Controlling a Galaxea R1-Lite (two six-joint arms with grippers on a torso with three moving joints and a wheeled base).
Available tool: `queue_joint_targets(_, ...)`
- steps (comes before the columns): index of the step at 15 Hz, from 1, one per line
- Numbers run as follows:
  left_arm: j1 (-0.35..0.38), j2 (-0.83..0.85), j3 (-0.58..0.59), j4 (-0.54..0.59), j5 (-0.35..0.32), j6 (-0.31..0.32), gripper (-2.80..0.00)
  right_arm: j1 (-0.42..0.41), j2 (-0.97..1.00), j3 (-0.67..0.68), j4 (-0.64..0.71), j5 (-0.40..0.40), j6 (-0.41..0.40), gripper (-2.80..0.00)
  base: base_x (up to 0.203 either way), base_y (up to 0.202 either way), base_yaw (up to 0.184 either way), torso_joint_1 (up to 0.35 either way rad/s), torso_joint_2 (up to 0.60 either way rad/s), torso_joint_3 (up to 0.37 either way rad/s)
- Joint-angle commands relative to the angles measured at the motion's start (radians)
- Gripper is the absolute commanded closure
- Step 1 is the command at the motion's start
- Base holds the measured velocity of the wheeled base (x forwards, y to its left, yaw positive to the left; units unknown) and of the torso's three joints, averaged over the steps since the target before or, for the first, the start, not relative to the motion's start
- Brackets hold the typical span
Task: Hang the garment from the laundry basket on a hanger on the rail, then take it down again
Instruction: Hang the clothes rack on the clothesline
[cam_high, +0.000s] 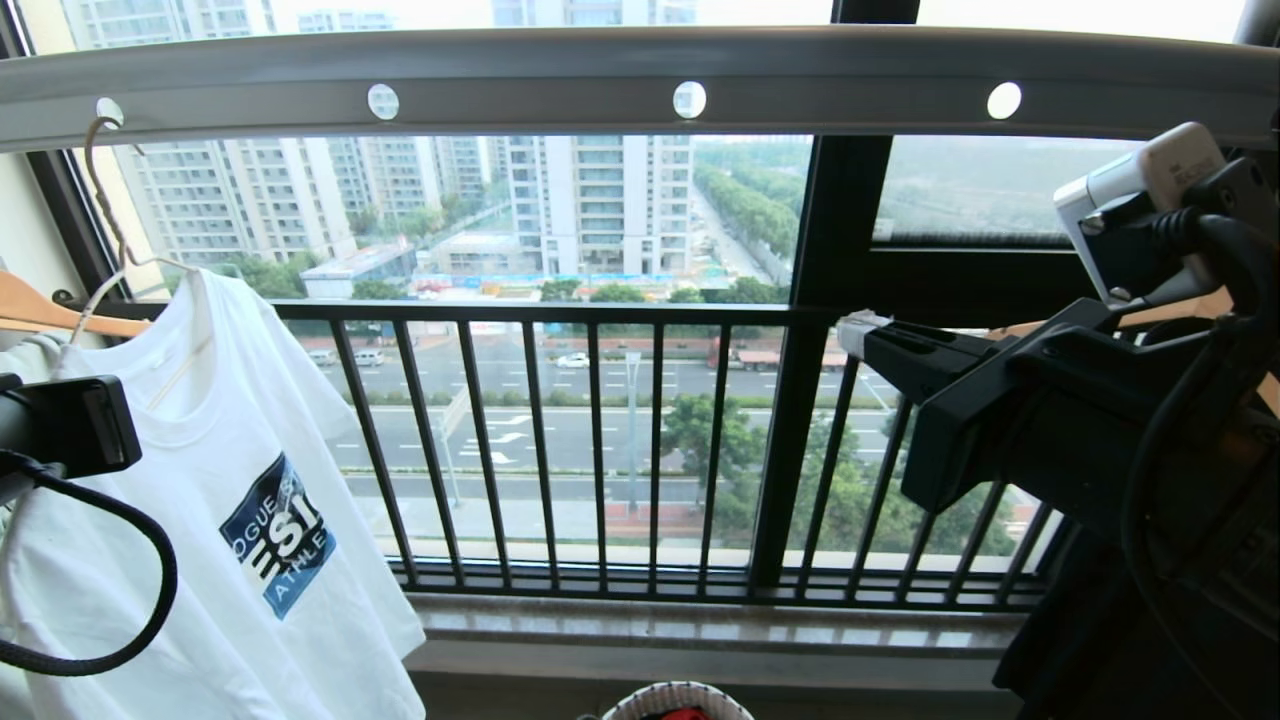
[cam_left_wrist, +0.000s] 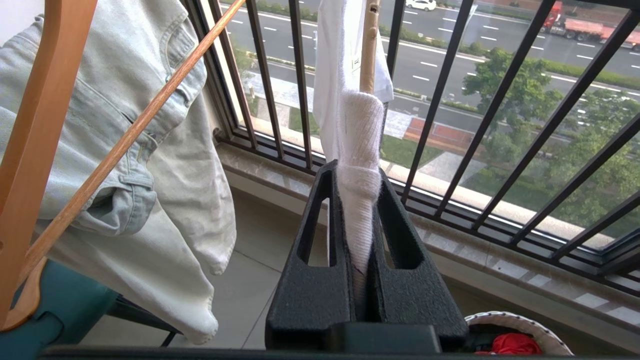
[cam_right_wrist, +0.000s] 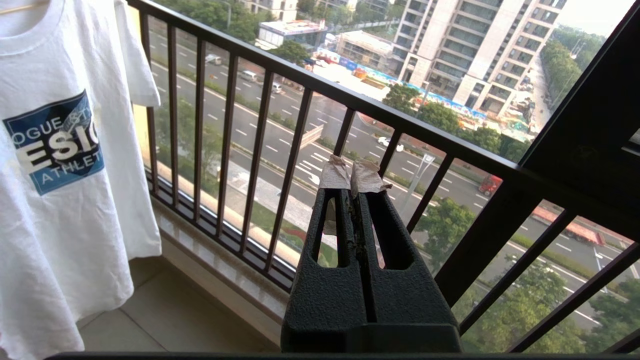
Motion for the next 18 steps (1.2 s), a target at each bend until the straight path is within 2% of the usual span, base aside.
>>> queue_joint_targets(1,0.000,-0.001,0.002,0.001,0.003,0.000,0.00,0.001,0.000,0.000,-0.004,-0.002,-0.001,0.00,0.000,0.000,0.000,0.000,0.00,0.000)
queue_joint_targets(8,-0.002,-0.023,0.001,0.003,0.005,0.009,0.00,0.001,-0.001,0.000,-0.004,-0.002,-0.001,0.00,0.000,0.000,0.000,0.000,0.00,0.000)
queue_joint_targets(12,-0.002,-0.041,-0.004,0.045,0.009,0.024,0.00,0.001,-0.004,-0.002,-0.004,-0.002,-0.001,0.00,0.000,0.000,0.000,0.000,0.00,0.000)
queue_joint_targets(13,-0.002,-0.041,-0.001,0.046,0.009,0.024,-2.80,0.001,-0.005,-0.002,-0.004,-0.002,-0.001,0.00,0.000,0.000,0.000,0.000,0.00,0.000)
queue_joint_targets(18,-0.002,-0.068,0.003,0.050,0.008,0.027,-2.80,0.001,-0.007,-0.003,-0.004,-0.002,-0.001,0.00,0.000,0.000,0.000,0.000,0.00,0.000)
